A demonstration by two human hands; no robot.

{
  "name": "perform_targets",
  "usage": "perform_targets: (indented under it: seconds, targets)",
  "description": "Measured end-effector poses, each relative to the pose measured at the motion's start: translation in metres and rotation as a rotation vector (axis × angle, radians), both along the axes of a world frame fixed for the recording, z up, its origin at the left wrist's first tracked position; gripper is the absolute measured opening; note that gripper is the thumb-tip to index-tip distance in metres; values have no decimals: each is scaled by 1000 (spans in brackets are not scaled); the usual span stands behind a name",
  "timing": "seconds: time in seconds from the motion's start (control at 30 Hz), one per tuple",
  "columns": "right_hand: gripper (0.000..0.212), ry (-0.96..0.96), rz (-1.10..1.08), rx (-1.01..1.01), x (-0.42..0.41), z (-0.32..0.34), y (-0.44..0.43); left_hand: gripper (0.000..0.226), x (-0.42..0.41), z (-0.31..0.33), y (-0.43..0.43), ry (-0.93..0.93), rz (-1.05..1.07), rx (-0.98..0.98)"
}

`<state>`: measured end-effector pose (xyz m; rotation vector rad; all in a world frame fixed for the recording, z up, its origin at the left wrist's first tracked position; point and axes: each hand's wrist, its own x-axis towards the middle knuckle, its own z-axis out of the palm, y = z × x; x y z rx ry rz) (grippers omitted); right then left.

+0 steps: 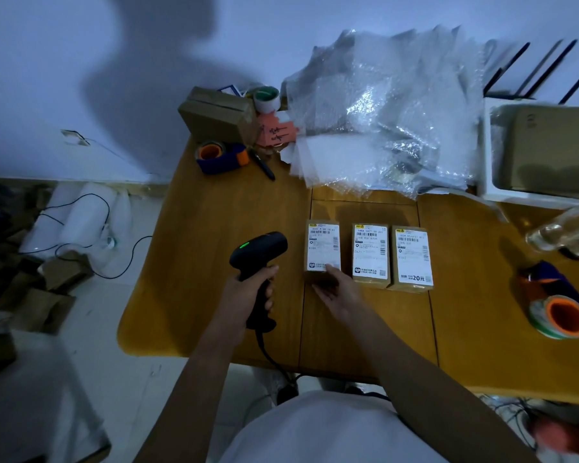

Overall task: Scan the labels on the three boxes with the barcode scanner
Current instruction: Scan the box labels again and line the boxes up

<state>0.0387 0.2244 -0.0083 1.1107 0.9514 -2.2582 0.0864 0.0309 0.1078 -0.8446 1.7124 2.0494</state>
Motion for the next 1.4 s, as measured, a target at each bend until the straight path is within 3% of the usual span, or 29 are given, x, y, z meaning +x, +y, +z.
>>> perform_targets:
  seconds: [0.13,0.3,0.57,1.03,1.4]
  targets:
    - [27,-9,33,33,2,-3,3,24,0,2,3,-8,-4,10]
    - [50,-9,99,101,2,-6,6,24,-2,4,5,-13,2,14]
    - [63,1,247,212,3,-1,12,25,-4,6,11,-3,-38,15]
    - [41,-25,269,185,4,0,18,22,-3,11,26,-3,-66,3]
    - [43,0,279,224,-2,3,12,25,1,13,22,-16,-59,-27]
